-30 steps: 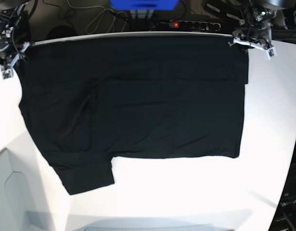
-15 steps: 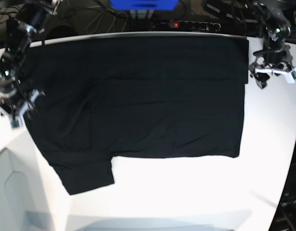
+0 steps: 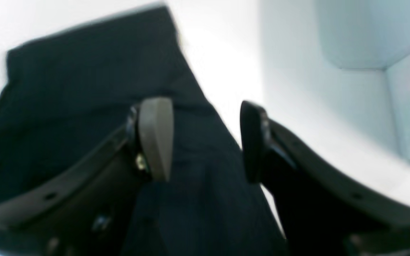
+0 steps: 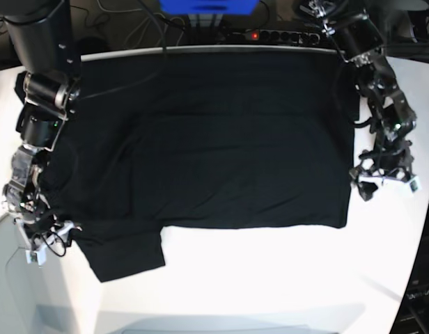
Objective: Fold the T-shirt properly
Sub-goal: 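Move both grippers to the hem corners and grasp them, then lift the hem and fold it over toward the collar edge, then grasp the hanging sleeve with the right gripper and tuck it in, then grasp the folded strip's ends with both grippers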
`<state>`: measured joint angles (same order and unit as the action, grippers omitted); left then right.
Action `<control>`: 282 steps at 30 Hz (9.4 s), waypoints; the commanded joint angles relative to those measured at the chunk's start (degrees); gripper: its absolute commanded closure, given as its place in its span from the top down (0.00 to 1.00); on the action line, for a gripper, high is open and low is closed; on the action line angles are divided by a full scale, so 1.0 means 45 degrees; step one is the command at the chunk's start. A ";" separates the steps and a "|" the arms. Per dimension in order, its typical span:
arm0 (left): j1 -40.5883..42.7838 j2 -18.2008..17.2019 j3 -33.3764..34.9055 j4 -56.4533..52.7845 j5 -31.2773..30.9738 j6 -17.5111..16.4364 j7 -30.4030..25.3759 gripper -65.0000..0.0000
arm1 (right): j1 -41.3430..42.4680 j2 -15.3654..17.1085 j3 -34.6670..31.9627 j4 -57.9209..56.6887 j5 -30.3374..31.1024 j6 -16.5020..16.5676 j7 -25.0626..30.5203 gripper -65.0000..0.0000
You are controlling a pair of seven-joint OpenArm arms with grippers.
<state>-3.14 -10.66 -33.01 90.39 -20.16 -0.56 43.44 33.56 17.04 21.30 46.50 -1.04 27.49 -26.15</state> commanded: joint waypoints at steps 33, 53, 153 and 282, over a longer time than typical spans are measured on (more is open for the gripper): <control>-0.5916 -0.0846 0.5549 -1.1989 0.1951 0.0055 -0.5541 0.77 | 0.0874 0.0697 -0.2008 -0.4893 0.0143 -0.1312 0.4903 0.53; -0.5740 -0.0846 0.5471 -1.1989 0.1951 0.0095 -0.5522 0.00 | 0.0542 0.0697 -0.2086 -0.5010 0.0143 -0.1312 0.4903 0.51; 0.6841 0.0444 -0.0781 0.1296 -0.4398 0.0055 -0.0872 0.47 | -1.0281 -0.0358 0.2251 1.0209 0.0182 0.0583 0.1758 0.34; 0.7212 -0.0670 0.0157 0.0612 -0.4262 0.0055 -0.0774 0.23 | -1.1551 -0.3894 0.2407 1.2201 0.0162 0.1384 -0.0704 0.50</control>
<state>28.84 -13.34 -32.51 92.99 -39.27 -0.71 37.65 -18.63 -0.95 32.01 100.44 -0.89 33.21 -30.44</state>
